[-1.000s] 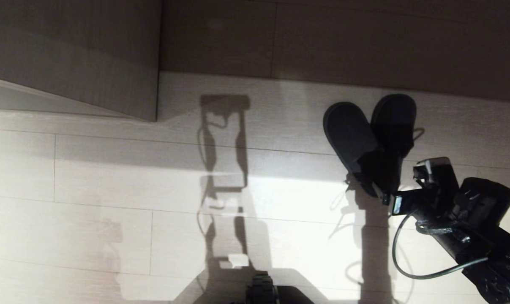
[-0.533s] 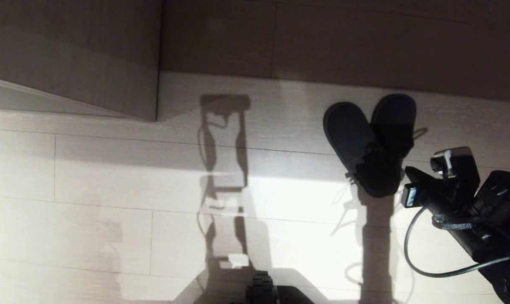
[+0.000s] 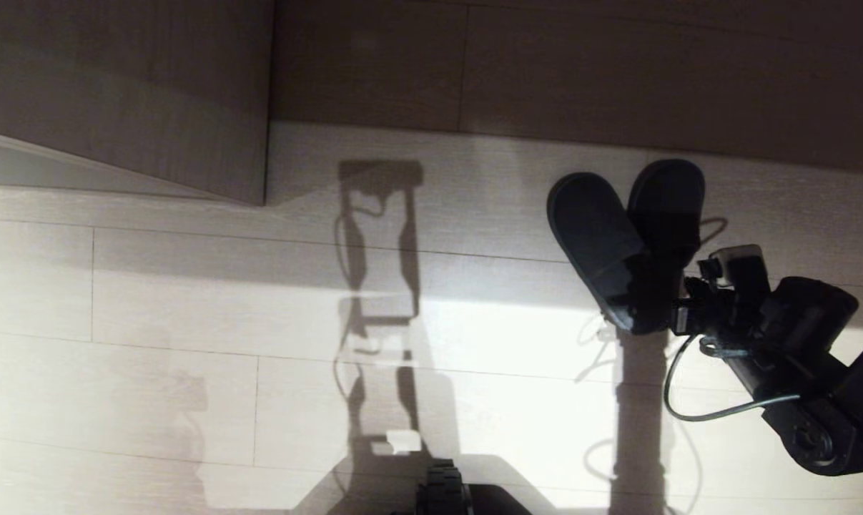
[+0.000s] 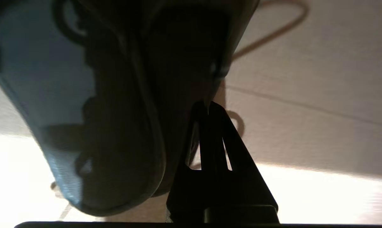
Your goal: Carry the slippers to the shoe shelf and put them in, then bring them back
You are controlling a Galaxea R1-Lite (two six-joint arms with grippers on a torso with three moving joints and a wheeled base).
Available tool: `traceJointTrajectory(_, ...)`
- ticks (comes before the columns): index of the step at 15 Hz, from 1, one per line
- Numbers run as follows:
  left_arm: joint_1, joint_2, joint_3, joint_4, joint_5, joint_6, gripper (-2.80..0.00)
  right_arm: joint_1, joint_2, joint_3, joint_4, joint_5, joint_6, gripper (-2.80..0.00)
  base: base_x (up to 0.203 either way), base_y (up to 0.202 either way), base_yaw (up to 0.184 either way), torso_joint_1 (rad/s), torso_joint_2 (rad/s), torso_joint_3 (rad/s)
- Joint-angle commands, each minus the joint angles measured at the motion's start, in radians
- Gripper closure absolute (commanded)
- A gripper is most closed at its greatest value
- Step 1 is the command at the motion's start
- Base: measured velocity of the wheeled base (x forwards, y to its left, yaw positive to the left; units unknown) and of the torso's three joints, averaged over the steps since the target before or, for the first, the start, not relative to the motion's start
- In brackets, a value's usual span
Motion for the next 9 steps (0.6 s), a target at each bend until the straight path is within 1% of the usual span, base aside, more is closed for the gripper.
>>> traceJointTrajectory(1,0.000,0.001,0.002,0.000,0.001,-0.001,0.00,-0.004,0.054,-0.019,-0.009,-0.001,-0.002,0.00,0.000,0.000,0.000,0.000,0.00,0.000)
traceJointTrajectory(5,0.000,-0.001,0.002,0.000,0.001,-0.001,0.00,0.007,0.070,-0.019,-0.014,0.005,-0.004,0.00,0.000,0.000,0.000,0.000,0.00,0.000)
traceJointTrajectory(9,0.000,0.001,0.002,0.000,0.001,-0.001,0.00,0.039,0.084,-0.004,-0.015,0.011,-0.001,0.00,0.000,0.000,0.000,0.000,0.00,0.000)
